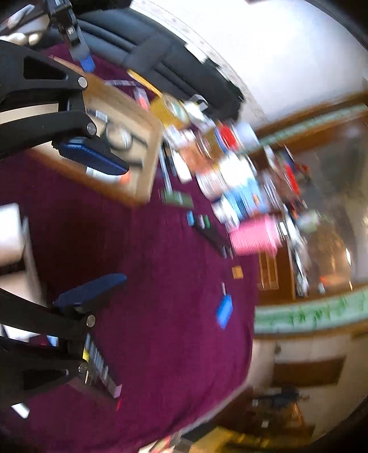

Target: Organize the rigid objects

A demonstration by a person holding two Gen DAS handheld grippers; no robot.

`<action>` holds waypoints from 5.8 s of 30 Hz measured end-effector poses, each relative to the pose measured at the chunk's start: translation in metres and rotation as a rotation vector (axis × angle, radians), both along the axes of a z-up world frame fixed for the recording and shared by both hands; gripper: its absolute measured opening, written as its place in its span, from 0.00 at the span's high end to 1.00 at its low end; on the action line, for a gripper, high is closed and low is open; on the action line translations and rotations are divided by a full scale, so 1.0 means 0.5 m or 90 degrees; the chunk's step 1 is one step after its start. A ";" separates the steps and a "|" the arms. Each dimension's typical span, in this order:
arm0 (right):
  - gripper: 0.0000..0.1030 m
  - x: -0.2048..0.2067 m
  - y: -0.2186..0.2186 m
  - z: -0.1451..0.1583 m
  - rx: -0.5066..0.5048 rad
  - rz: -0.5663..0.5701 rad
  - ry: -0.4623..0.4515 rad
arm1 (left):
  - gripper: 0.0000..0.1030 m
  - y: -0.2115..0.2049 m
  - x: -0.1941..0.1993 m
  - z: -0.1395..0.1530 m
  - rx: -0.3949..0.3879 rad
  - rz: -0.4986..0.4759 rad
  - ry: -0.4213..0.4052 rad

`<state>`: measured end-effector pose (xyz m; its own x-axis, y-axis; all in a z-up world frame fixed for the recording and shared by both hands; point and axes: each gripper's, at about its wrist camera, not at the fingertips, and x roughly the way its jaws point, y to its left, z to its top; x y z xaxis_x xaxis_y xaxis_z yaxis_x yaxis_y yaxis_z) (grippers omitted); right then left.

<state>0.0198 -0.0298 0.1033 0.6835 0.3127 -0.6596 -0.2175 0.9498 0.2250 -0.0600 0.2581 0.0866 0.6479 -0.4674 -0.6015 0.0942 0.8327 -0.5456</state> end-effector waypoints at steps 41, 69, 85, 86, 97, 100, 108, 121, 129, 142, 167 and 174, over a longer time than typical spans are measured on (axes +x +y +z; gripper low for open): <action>0.21 -0.003 -0.503 -0.195 0.265 -0.248 0.096 | 0.36 -0.640 0.360 -0.154 0.314 -0.296 0.083; 0.15 0.003 -0.481 -0.189 0.210 -0.232 0.087 | 0.85 -0.535 0.207 -0.010 0.214 -0.253 -0.036; 0.17 0.021 -0.431 -0.175 0.097 -0.224 0.126 | 0.85 -0.269 -0.101 0.096 0.004 -0.176 -0.167; 0.18 0.020 -0.422 -0.169 0.100 -0.215 0.133 | 0.85 -0.258 -0.116 0.094 0.007 -0.174 -0.173; 0.67 0.052 -0.303 -0.163 -0.033 -0.206 0.194 | 0.85 -0.191 -0.171 0.065 -0.027 -0.192 -0.185; 0.67 0.067 -0.302 -0.172 -0.019 -0.228 0.202 | 0.85 -0.177 -0.178 0.062 -0.034 -0.190 -0.187; 0.85 0.052 -0.309 -0.163 0.028 -0.244 0.173 | 0.85 -0.159 -0.196 0.060 -0.040 -0.181 -0.190; 0.85 -0.109 -0.286 -0.068 0.107 -0.147 0.070 | 0.85 -0.160 -0.183 0.040 -0.065 -0.184 -0.162; 0.88 -0.172 -0.204 -0.011 0.114 -0.059 0.009 | 0.85 -0.153 -0.181 0.031 -0.069 -0.164 -0.151; 0.88 -0.204 -0.057 0.063 0.084 0.061 -0.051 | 0.85 -0.031 -0.173 0.021 -0.088 -0.065 -0.132; 0.72 -0.235 -0.332 -0.162 0.073 -0.213 0.145 | 0.85 -0.039 -0.168 0.020 -0.139 -0.118 -0.147; 0.57 -0.195 -0.310 -0.177 0.032 -0.236 0.153 | 0.85 -0.059 -0.161 0.022 -0.150 -0.148 -0.152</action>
